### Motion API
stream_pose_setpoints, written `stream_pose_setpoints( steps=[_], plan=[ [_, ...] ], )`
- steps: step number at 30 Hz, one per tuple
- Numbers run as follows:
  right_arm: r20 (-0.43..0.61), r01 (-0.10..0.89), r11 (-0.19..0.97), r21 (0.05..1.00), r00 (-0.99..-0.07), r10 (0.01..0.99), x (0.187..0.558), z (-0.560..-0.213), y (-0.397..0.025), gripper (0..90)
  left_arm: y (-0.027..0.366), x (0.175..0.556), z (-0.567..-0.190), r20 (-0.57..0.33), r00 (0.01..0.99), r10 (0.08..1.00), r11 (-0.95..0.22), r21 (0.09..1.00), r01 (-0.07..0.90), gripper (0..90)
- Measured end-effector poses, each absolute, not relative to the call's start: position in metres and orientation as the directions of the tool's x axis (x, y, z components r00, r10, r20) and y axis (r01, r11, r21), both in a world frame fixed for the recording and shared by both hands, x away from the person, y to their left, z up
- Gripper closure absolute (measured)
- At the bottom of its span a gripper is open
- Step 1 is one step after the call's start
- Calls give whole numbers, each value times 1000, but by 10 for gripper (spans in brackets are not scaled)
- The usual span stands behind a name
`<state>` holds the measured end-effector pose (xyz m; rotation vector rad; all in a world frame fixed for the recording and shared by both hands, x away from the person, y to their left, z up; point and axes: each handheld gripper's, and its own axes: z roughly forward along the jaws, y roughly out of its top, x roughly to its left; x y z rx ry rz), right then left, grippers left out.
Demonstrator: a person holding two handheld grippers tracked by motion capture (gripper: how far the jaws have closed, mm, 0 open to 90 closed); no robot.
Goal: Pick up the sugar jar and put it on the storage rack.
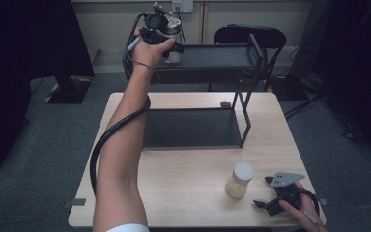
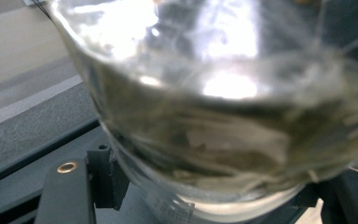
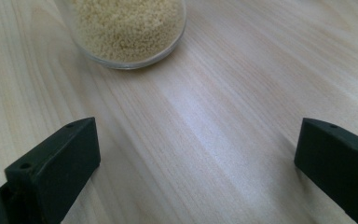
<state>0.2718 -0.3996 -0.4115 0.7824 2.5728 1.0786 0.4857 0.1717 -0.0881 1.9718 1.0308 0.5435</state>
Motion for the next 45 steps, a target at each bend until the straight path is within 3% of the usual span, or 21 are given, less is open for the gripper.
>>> stream_pose_setpoints(
  steps=[26, 30, 45],
  plan=[
    [-16, 383, 583, 717, -827, 563, 272, -412, -400, 0, 168, 492, -102, -15, 533, 846, -289, 827, 483, 302],
    [-17, 382, 583, 717, -827, 562, 272, -412, -400, 0, 167, 488, -99, -18, 513, 858, -274, 828, 489, 137],
    [-17, 382, 583, 717, -827, 563, 272, -412, -400, 0, 174, 455, -108, -59, 505, 861, -217, 856, 469, 3]
  ],
)
